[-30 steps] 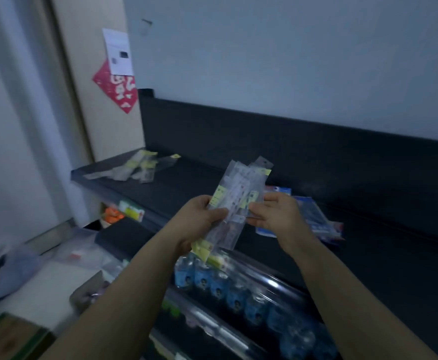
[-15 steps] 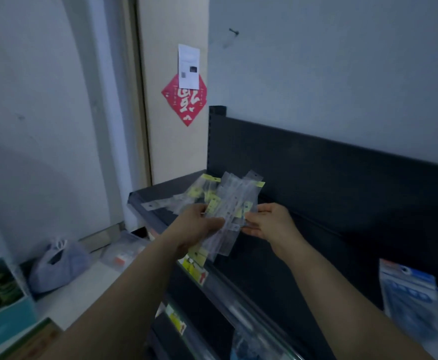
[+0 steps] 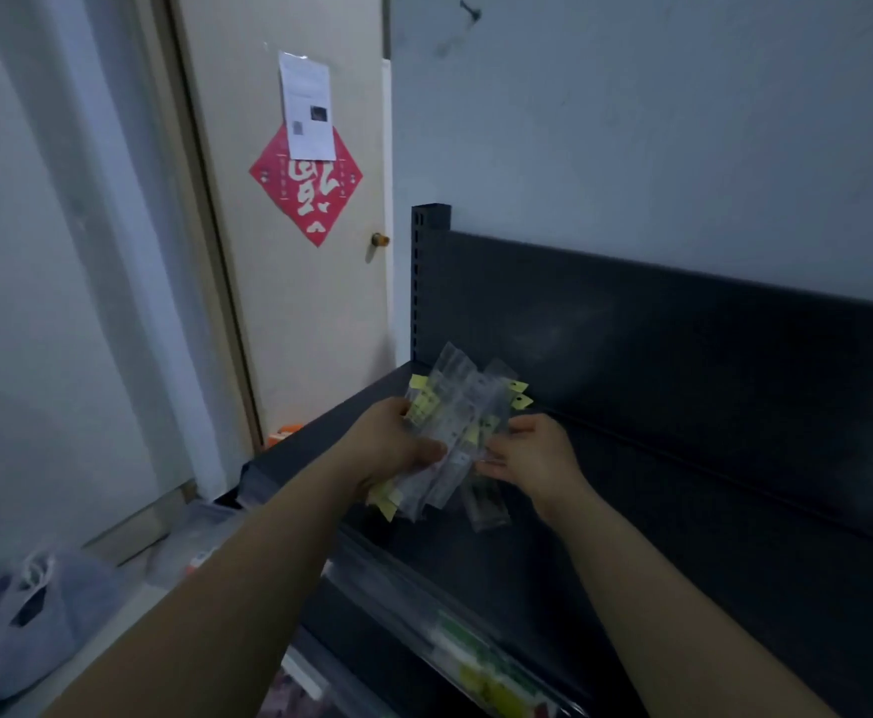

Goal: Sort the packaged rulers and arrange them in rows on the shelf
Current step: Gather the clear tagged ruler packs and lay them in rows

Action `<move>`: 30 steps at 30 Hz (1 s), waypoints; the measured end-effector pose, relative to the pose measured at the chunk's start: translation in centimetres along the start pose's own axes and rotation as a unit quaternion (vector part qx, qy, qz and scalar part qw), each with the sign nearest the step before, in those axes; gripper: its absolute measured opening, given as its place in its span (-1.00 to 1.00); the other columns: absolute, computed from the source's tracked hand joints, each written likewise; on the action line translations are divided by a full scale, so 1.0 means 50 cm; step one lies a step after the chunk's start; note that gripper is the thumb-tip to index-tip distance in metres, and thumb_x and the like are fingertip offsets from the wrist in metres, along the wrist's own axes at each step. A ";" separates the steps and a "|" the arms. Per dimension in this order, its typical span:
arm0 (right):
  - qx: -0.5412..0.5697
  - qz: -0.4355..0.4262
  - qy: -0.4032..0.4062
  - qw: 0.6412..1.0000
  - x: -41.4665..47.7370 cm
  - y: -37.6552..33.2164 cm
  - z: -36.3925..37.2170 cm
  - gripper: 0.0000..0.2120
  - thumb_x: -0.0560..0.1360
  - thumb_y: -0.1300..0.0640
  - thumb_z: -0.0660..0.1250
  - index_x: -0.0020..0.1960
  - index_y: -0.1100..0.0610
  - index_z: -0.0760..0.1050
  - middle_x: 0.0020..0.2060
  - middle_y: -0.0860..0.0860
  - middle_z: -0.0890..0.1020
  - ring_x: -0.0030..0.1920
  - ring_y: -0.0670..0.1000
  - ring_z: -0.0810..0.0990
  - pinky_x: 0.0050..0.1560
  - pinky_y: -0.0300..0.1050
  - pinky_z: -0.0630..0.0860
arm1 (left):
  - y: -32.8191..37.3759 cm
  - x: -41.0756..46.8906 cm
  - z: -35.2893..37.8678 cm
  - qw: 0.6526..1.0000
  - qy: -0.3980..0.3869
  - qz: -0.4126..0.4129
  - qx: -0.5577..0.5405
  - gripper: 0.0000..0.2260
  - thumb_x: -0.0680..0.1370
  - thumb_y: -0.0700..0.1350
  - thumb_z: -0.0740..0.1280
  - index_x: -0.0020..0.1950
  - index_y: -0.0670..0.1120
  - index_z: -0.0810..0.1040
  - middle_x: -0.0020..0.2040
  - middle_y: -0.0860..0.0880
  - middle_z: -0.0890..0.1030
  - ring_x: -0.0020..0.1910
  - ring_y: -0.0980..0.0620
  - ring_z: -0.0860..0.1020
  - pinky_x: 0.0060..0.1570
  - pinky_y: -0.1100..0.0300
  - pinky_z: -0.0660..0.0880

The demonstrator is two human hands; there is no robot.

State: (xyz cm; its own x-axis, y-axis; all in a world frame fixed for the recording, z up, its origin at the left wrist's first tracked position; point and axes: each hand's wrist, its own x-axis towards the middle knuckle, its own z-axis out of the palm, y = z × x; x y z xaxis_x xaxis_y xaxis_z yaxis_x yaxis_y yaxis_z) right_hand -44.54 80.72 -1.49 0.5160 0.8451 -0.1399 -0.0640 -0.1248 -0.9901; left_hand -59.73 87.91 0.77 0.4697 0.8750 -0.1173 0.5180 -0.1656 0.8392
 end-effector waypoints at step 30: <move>-0.574 -0.150 0.188 0.783 -0.161 -0.004 -0.150 -0.55 0.57 -0.01 0.24 0.41 0.12 0.36 0.32 0.01 0.47 0.30 0.00 0.40 0.33 -0.24 0.21 | 0.102 -0.019 0.126 0.870 -0.002 0.380 0.315 -0.65 0.59 0.10 0.20 0.31 -0.01 0.46 0.21 0.00 0.57 0.17 0.00 0.52 0.13 0.07 0.47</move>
State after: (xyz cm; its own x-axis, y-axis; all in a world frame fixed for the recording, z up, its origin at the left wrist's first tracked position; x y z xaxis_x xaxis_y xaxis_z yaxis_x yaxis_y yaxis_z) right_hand -42.27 70.03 -0.11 0.5905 0.7393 0.3236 0.8058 -0.5181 -0.2866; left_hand -53.02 83.37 1.83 0.8498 0.4021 0.3408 0.3445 -0.9131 0.2183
